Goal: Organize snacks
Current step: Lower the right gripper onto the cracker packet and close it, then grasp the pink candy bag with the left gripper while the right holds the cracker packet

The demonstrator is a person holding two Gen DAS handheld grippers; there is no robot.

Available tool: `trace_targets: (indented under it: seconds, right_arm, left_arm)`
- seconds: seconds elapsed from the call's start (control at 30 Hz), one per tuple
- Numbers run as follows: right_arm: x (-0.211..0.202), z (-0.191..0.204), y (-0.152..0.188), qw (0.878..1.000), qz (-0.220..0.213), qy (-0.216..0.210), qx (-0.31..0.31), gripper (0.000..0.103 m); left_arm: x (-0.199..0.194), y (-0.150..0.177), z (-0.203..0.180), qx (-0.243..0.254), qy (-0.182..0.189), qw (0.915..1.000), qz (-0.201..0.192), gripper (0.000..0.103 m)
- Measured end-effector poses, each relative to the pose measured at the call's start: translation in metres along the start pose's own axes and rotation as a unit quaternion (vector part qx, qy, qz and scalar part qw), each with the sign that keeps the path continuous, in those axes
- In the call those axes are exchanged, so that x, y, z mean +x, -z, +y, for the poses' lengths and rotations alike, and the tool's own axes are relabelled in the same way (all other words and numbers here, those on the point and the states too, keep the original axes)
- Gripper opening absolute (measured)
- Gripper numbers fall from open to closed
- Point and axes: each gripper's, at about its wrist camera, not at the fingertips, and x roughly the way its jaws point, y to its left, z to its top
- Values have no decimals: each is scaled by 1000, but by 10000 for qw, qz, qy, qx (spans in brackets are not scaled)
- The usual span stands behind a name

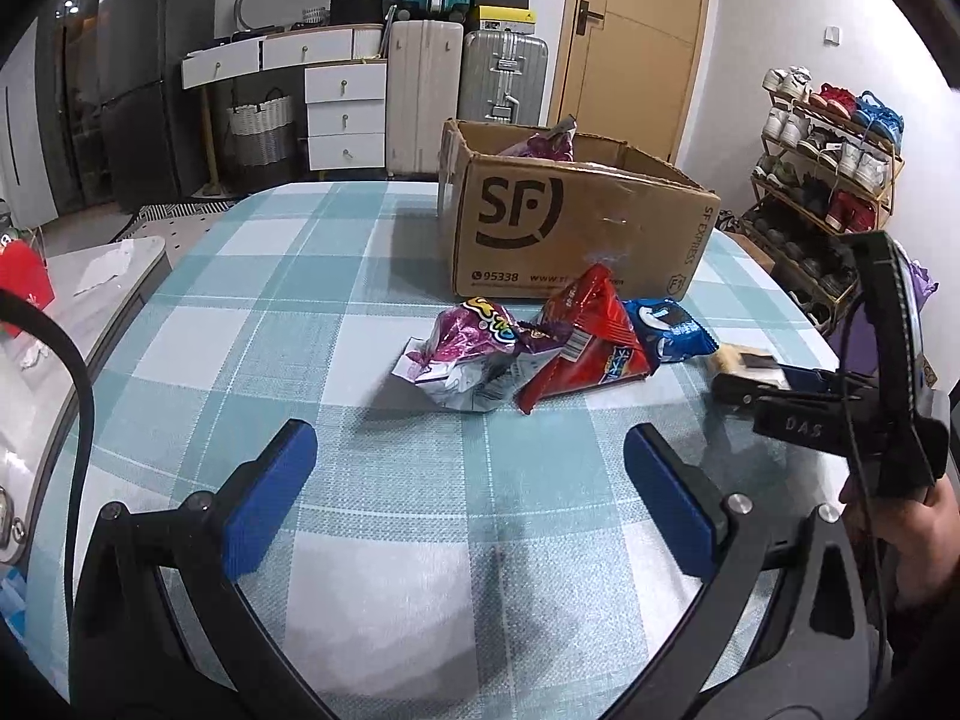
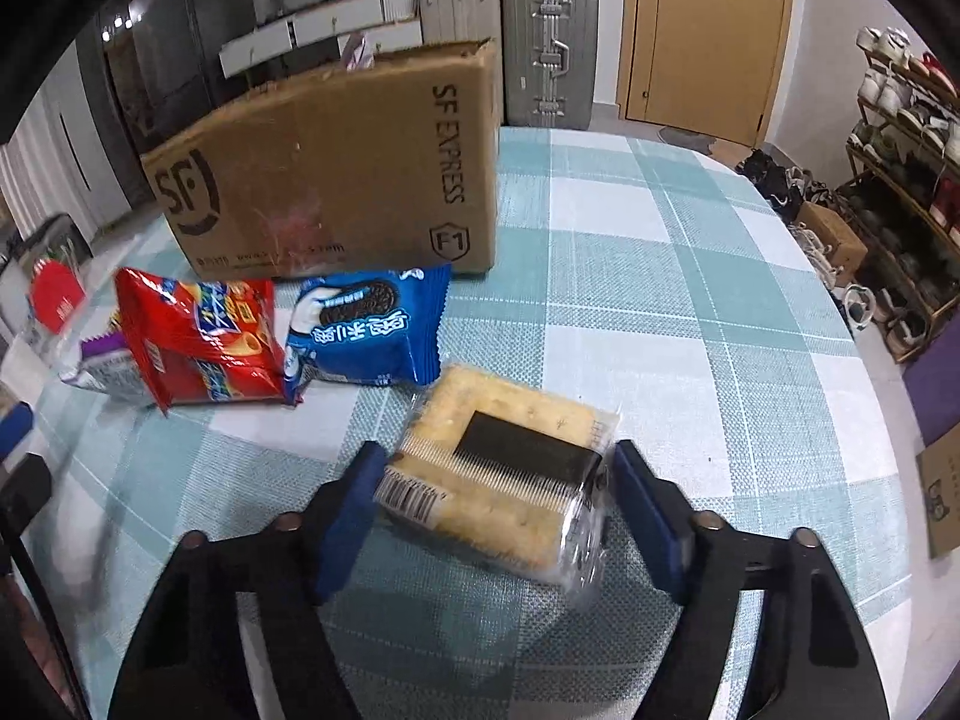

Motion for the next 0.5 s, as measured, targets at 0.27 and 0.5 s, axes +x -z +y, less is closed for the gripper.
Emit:
trace_targets:
  seconds: [0.27,0.5]
  right_arm:
    - [-10,-6,8,9996,-111,-179,197,65]
    - [-20,-18,17,9978,-263,-385,463,65]
  left_arm:
    - [-1,0,5,-57,-71,9999,61,102]
    - [3,-2,9,-112,-157,9996,185,102]
